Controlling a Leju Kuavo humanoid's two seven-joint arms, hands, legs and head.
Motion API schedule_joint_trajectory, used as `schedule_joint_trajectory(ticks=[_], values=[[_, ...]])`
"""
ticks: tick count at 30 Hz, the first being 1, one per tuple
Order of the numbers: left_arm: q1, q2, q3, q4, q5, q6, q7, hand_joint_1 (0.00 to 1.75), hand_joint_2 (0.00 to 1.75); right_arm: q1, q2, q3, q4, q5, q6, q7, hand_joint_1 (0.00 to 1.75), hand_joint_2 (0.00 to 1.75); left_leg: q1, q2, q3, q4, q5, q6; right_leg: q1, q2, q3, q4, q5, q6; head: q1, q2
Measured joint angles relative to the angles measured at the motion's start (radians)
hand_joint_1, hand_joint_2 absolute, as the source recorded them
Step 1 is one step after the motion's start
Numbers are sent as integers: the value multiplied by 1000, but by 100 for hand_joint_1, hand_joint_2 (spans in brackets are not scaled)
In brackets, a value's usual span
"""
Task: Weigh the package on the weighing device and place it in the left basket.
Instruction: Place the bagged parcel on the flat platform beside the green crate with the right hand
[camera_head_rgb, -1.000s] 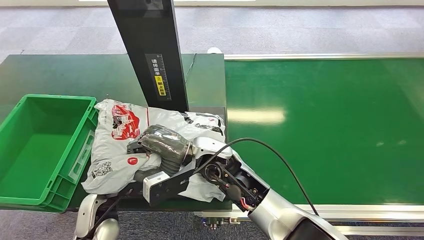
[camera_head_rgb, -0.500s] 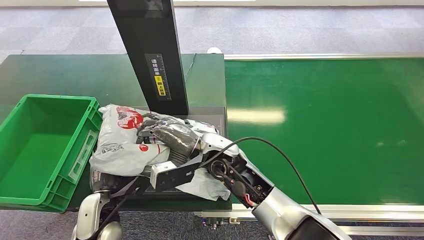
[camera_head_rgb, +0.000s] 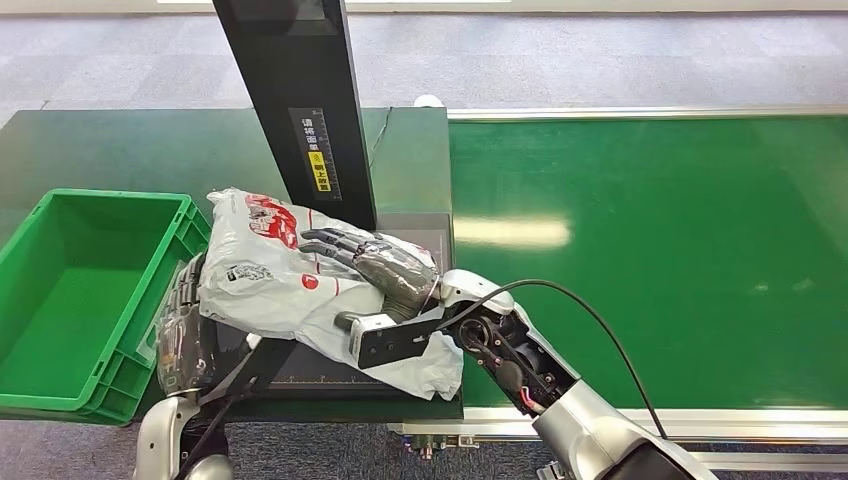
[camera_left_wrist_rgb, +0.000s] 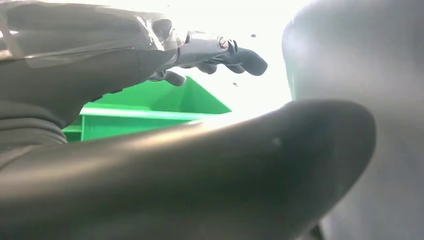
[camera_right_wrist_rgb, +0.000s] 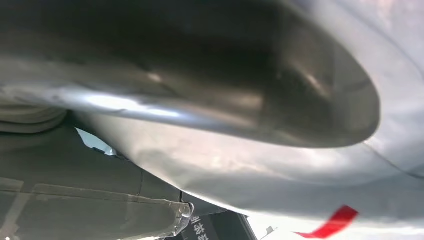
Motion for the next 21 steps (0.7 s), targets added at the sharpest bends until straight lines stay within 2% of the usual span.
schedule_joint_trajectory(ticks=[5, 10, 15, 21], values=[[33, 9, 14, -81, 77, 30, -2, 0, 0, 0, -12, -17, -8, 4, -1, 4, 0, 0, 0, 0, 0, 0, 0, 0, 0, 0, 0, 0, 0, 0, 0, 0], [53, 15, 20, -117, 55, -13, 8, 0, 0, 0, -18, -36, -9, 6, -5, 16, 0, 0, 0, 0, 0, 0, 0, 0, 0, 0, 0, 0, 0, 0, 0, 0], [56, 12, 38, -83, 17, -66, 33, 0, 0, 5, -24, -59, -8, 5, -5, 18, 0, 0, 0, 0, 0, 0, 0, 0, 0, 0, 0, 0, 0, 0, 0, 0], [55, 3, 49, -26, 1, -53, 30, 0, 0, 41, -37, -66, -9, 8, 1, 1, 0, 0, 0, 0, 0, 0, 0, 0, 0, 0, 0, 0, 0, 0, 0, 0]])
